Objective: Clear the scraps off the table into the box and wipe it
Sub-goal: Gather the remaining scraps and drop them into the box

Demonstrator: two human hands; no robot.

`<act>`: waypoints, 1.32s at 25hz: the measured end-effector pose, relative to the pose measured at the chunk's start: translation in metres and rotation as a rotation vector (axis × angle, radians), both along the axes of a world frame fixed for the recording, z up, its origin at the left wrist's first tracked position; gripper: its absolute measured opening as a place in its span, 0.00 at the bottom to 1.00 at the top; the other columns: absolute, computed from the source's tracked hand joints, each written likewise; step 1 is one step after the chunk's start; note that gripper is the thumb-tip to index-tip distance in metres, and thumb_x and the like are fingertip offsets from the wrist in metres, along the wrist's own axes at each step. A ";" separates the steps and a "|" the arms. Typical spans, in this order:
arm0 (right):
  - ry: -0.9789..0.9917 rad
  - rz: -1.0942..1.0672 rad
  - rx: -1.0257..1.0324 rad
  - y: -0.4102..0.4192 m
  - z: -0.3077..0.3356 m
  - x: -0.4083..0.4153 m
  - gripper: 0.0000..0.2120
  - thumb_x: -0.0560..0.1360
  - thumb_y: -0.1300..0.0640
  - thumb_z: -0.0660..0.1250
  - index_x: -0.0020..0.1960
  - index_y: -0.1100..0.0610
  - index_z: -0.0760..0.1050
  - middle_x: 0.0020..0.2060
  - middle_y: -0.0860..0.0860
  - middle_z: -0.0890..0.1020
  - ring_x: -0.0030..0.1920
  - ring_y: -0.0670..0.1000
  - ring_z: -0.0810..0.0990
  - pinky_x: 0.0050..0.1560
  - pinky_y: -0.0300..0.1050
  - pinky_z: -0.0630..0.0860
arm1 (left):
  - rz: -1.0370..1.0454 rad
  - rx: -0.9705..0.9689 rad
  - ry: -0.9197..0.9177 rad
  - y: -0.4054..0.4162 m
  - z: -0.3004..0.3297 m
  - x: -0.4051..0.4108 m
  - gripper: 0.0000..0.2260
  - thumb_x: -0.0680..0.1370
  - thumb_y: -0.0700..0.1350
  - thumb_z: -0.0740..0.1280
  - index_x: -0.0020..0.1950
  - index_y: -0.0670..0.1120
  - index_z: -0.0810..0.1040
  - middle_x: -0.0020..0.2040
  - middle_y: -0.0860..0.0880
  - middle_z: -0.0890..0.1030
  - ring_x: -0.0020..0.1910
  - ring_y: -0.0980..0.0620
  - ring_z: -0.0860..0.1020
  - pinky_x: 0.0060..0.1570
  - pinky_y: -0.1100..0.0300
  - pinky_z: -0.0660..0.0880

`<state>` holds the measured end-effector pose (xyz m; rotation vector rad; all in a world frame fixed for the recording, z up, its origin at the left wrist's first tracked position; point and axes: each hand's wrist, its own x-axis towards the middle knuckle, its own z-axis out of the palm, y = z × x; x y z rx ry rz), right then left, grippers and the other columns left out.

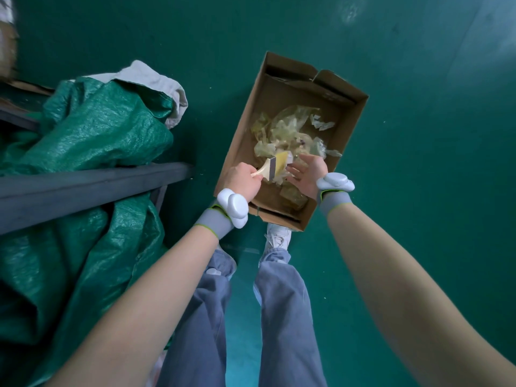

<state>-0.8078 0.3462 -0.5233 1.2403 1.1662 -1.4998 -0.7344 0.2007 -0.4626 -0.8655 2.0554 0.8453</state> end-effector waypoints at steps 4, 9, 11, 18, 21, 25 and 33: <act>0.020 0.077 0.106 0.002 0.003 0.004 0.14 0.80 0.59 0.58 0.64 0.62 0.72 0.59 0.58 0.78 0.55 0.55 0.78 0.55 0.46 0.75 | 0.041 -0.064 -0.032 -0.001 -0.009 0.003 0.11 0.77 0.44 0.61 0.44 0.41 0.81 0.38 0.42 0.77 0.37 0.42 0.73 0.34 0.59 0.66; 0.048 0.178 0.269 0.008 0.038 0.013 0.11 0.79 0.62 0.59 0.55 0.65 0.76 0.44 0.57 0.80 0.39 0.51 0.79 0.40 0.39 0.77 | 0.129 -0.078 -0.029 -0.011 0.026 0.033 0.13 0.79 0.47 0.61 0.54 0.39 0.79 0.50 0.38 0.81 0.46 0.38 0.78 0.42 0.54 0.73; 0.062 0.205 0.295 0.012 0.057 0.020 0.07 0.79 0.62 0.59 0.52 0.63 0.75 0.40 0.56 0.78 0.31 0.49 0.76 0.32 0.37 0.75 | 0.156 -0.077 0.015 -0.010 0.045 0.045 0.14 0.80 0.48 0.61 0.53 0.38 0.78 0.51 0.36 0.81 0.49 0.35 0.78 0.43 0.51 0.74; 0.130 0.404 0.296 0.018 0.173 0.047 0.09 0.78 0.66 0.58 0.42 0.61 0.75 0.33 0.56 0.77 0.28 0.50 0.76 0.27 0.36 0.75 | 0.344 -0.012 0.014 -0.004 0.158 0.072 0.16 0.82 0.46 0.55 0.53 0.36 0.76 0.52 0.34 0.79 0.50 0.35 0.77 0.42 0.52 0.69; 0.174 0.520 0.278 0.013 0.222 0.050 0.05 0.78 0.65 0.60 0.48 0.63 0.75 0.33 0.56 0.77 0.29 0.50 0.75 0.30 0.37 0.74 | 0.417 0.016 0.032 0.002 0.202 0.079 0.16 0.81 0.46 0.54 0.52 0.36 0.77 0.48 0.37 0.79 0.45 0.38 0.76 0.41 0.53 0.68; 0.289 0.540 0.268 0.002 0.285 0.049 0.05 0.78 0.65 0.60 0.46 0.63 0.75 0.34 0.56 0.78 0.30 0.50 0.76 0.26 0.34 0.75 | 0.479 0.035 0.073 0.001 0.259 0.096 0.15 0.82 0.47 0.54 0.50 0.39 0.75 0.52 0.37 0.80 0.45 0.39 0.75 0.41 0.55 0.66; 0.725 0.759 0.261 -0.078 0.406 0.081 0.10 0.76 0.68 0.56 0.48 0.63 0.76 0.33 0.53 0.79 0.26 0.45 0.76 0.30 0.37 0.74 | 0.622 -0.032 0.346 -0.031 0.382 0.180 0.14 0.82 0.47 0.55 0.45 0.39 0.71 0.38 0.43 0.74 0.38 0.42 0.73 0.39 0.54 0.65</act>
